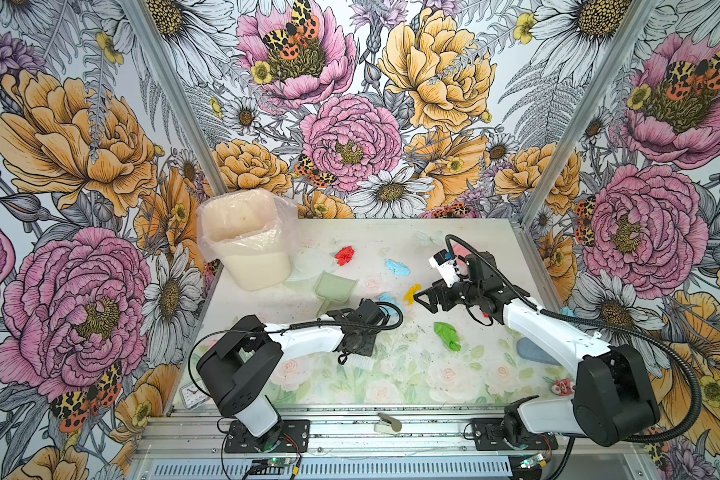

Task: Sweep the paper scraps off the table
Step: 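Carry the brush toward the blue scrap while the right gripper approaches it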

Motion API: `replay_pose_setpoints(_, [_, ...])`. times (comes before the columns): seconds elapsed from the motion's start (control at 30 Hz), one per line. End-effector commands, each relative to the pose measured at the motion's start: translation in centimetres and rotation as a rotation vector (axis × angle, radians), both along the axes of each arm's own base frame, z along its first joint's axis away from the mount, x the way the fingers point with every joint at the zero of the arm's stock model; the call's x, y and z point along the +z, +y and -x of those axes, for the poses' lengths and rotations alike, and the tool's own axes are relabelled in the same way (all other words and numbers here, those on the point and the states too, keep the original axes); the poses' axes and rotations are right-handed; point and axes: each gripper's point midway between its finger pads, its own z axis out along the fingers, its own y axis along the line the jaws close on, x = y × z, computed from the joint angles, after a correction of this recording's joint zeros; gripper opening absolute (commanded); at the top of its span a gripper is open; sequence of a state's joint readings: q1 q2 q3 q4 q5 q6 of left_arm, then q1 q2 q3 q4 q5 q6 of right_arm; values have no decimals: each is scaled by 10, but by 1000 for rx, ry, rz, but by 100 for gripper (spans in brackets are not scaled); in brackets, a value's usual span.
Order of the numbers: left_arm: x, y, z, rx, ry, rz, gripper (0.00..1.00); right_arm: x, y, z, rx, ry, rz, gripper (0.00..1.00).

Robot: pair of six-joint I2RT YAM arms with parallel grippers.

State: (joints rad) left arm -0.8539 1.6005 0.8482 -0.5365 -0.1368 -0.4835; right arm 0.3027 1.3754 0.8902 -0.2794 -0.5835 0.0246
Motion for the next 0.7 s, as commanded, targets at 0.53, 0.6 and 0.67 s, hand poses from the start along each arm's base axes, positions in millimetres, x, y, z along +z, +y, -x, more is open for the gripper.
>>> replay_pose_setpoints(0.53, [70, 4, -2, -42, -66, 178, 8, 32, 34, 20, 242, 31, -147, 95])
replay_pose_setpoints(0.6, [80, 0, -3, -63, -78, 208, 6, 34, 37, 22, 260, 41, -167, 94])
replay_pose_setpoints(0.67, [89, -4, -4, -79, -96, 230, 4, 36, 39, 22, 270, 50, -181, 94])
